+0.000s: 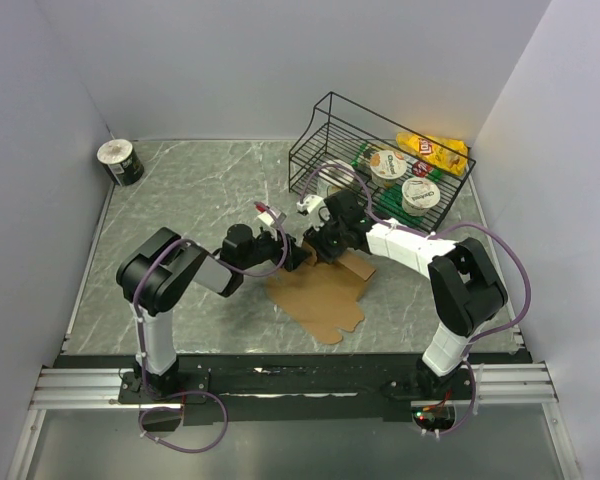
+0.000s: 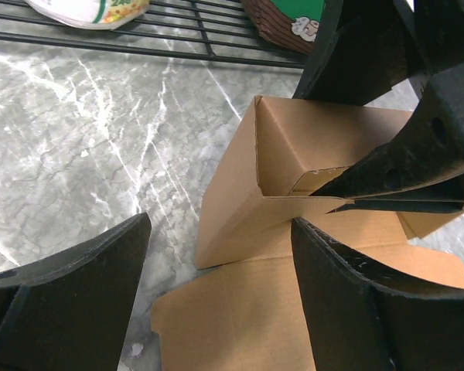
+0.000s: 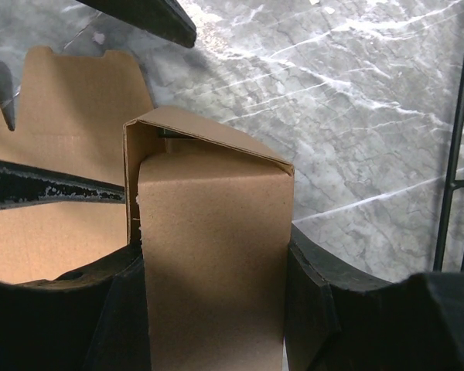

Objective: Fold the paper box

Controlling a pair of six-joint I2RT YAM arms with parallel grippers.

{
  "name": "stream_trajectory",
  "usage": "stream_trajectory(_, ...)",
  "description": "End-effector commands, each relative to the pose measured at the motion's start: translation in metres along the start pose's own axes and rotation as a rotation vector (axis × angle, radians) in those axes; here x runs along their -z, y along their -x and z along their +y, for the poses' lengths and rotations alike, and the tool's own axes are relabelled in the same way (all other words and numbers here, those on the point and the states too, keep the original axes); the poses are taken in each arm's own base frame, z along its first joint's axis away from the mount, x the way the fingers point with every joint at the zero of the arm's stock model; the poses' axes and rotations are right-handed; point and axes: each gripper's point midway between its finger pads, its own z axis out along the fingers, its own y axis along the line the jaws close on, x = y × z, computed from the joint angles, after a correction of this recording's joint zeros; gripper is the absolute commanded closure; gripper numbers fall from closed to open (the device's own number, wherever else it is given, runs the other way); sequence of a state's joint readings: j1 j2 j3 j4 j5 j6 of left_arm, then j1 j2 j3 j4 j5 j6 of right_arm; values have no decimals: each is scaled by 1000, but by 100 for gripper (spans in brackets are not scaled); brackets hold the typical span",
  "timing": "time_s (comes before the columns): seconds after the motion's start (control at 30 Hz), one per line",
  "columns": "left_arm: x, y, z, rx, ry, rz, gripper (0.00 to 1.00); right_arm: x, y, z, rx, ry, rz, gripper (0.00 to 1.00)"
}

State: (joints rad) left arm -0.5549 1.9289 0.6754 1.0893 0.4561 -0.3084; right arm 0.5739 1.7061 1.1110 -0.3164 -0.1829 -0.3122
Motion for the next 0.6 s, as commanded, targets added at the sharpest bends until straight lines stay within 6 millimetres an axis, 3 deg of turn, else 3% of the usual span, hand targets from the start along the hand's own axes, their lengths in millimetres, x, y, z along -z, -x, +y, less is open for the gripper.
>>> stream_trajectory(0.0,-2,41,14,-97,112,-119,20,6,12,24,30,99,-52,56)
stream_trajectory(0.33,-9,38,-6,-194,-36,-75,21,13,10,44,65,210,-59,59)
stream_trajectory(0.53,11,47,-9,-209,8,-127,24,15,12,56,90,230,-49,60)
stream_trajectory(0.57,18,40,-5,-202,39,-117,24,14,13,60,94,236,-52,60)
